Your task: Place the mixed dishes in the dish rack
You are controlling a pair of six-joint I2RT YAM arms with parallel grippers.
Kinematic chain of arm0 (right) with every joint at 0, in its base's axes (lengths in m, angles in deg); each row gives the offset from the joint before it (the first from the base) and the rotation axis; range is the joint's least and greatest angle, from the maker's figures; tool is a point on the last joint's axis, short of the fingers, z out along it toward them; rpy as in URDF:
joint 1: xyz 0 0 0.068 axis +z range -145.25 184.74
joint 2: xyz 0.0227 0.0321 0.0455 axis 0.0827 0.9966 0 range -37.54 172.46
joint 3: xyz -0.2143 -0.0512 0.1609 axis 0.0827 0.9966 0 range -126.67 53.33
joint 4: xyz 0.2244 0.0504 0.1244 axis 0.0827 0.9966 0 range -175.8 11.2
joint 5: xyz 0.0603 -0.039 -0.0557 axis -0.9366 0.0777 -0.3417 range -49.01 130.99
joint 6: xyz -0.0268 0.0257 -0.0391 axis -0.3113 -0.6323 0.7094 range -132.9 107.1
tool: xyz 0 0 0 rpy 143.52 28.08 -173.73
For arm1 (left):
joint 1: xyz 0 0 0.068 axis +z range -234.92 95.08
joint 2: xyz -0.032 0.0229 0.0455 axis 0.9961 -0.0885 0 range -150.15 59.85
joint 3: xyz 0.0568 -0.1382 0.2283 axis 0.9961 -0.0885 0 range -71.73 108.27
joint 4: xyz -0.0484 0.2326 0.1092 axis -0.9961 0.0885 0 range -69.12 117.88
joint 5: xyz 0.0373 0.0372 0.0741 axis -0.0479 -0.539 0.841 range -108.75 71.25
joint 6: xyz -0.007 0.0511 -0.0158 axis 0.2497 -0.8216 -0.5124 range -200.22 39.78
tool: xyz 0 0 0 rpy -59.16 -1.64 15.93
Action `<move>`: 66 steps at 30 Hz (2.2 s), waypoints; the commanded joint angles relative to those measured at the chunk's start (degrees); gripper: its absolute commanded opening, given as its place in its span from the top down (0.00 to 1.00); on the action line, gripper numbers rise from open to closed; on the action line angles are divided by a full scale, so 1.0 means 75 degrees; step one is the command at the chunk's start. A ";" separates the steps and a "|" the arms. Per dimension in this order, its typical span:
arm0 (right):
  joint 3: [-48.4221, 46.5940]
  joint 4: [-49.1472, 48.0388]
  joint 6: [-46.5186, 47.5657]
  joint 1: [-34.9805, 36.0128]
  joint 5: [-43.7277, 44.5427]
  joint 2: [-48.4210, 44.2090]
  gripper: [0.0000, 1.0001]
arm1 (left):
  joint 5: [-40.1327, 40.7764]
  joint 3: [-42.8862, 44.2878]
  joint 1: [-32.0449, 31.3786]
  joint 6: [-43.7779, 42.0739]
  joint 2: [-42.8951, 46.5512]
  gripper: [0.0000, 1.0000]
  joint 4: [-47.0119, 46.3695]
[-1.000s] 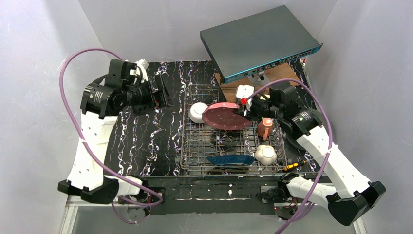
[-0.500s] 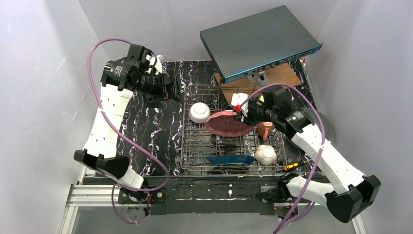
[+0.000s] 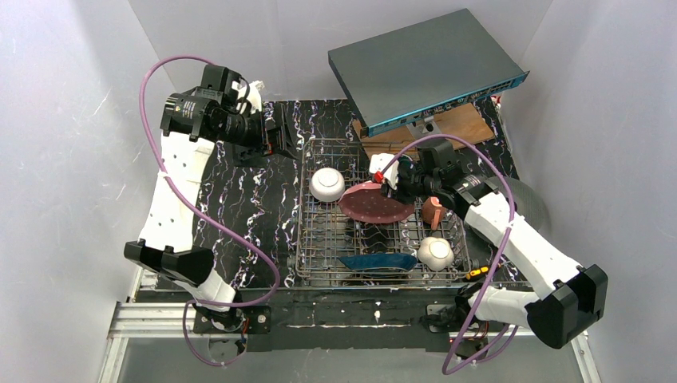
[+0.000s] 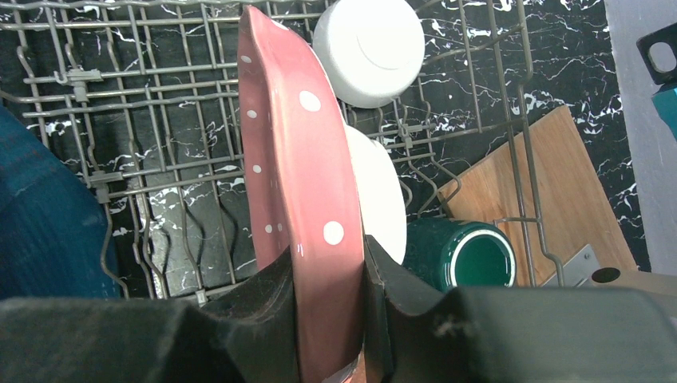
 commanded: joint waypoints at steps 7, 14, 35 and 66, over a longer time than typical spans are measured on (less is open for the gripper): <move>-0.0411 -0.0847 0.0618 -0.0005 0.0098 0.0105 0.99 | -0.0321 0.0041 0.0211 -0.0207 0.0140 0.02 0.0049; -0.0248 -0.1078 0.0685 -0.0014 0.0096 0.0206 0.99 | -0.0377 0.0040 0.0224 -0.0218 0.0147 0.02 0.0049; 0.0127 -0.0626 0.1165 0.0106 0.0590 -0.0012 0.99 | -0.0408 -0.0161 0.0248 -0.0149 0.0316 0.02 0.0024; 0.0549 -0.1232 0.0949 0.0203 0.0549 0.0313 0.52 | -0.0342 -0.0349 0.0253 -0.0019 0.0561 0.02 0.0034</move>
